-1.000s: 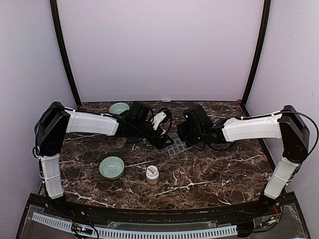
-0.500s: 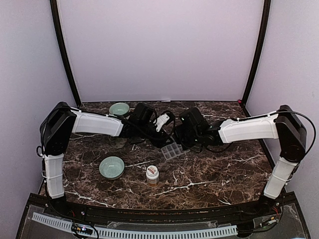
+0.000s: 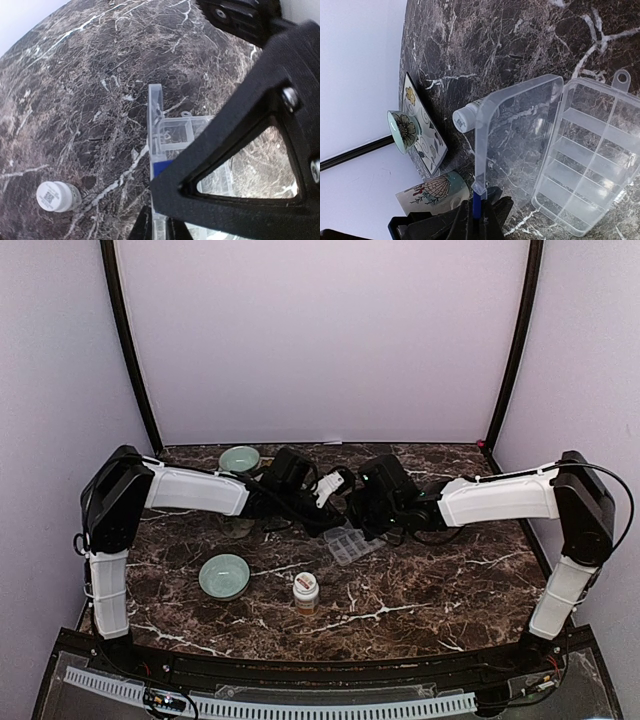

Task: Sort the pills into containers
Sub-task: Pass from the right arm to the left, then pass from the left arm to the right

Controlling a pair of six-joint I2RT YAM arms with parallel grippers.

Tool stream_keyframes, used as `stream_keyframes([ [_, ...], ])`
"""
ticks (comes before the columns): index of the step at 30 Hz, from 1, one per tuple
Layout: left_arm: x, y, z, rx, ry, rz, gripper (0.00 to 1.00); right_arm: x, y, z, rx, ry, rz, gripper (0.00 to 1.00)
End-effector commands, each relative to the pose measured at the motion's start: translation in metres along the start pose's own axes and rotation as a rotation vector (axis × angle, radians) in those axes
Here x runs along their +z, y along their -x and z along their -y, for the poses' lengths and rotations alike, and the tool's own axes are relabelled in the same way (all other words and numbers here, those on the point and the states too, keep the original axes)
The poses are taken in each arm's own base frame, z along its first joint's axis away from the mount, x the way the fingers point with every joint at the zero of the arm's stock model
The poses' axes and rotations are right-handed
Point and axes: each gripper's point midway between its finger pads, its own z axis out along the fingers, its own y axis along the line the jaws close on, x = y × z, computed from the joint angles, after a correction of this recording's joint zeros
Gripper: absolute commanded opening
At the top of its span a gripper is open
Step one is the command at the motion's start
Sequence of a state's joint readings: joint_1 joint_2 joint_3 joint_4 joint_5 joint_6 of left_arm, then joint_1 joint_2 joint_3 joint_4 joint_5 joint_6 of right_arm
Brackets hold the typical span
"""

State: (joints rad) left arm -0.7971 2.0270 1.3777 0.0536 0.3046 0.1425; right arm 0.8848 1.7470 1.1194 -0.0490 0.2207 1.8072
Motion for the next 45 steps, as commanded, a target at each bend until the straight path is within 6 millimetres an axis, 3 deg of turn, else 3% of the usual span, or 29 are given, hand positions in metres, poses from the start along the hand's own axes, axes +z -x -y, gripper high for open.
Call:
stream_keyframes([
  [1, -0.002, 0.000, 0.002, 0.005, -0.015, -0.010, 0.06, -0.004, -0.011, -0.016, -0.014, 0.045, -0.028, 0.00],
  [6, -0.002, -0.001, 0.003, 0.012, -0.019, -0.022, 0.04, -0.006, -0.011, -0.016, -0.032, 0.051, -0.027, 0.01],
  [16, -0.004, -0.001, 0.005, 0.020, -0.027, -0.031, 0.01, -0.024, -0.009, -0.014, -0.215, 0.116, -0.045, 0.31],
  [20, -0.006, -0.002, 0.007, 0.027, -0.036, -0.038, 0.01, -0.032, -0.008, -0.002, -0.320, 0.136, -0.054, 0.42],
  [21, -0.007, -0.002, 0.008, 0.031, -0.041, -0.037, 0.01, -0.041, -0.007, -0.006, -0.342, 0.169, -0.056, 0.44],
  [26, -0.012, 0.000, 0.015, 0.064, -0.077, -0.036, 0.01, -0.064, 0.004, 0.007, -0.532, 0.212, -0.019, 0.56],
  [30, -0.017, 0.002, 0.023, 0.104, -0.126, -0.039, 0.01, -0.079, 0.016, 0.009, -0.784, 0.187, 0.049, 0.64],
  [37, -0.025, 0.017, 0.039, 0.155, -0.226, -0.017, 0.01, -0.074, 0.026, 0.016, -1.176, 0.062, 0.072, 0.66],
  [45, -0.032, 0.025, 0.048, 0.206, -0.284, -0.010, 0.01, -0.068, 0.036, 0.029, -1.324, 0.018, 0.077, 0.66],
])
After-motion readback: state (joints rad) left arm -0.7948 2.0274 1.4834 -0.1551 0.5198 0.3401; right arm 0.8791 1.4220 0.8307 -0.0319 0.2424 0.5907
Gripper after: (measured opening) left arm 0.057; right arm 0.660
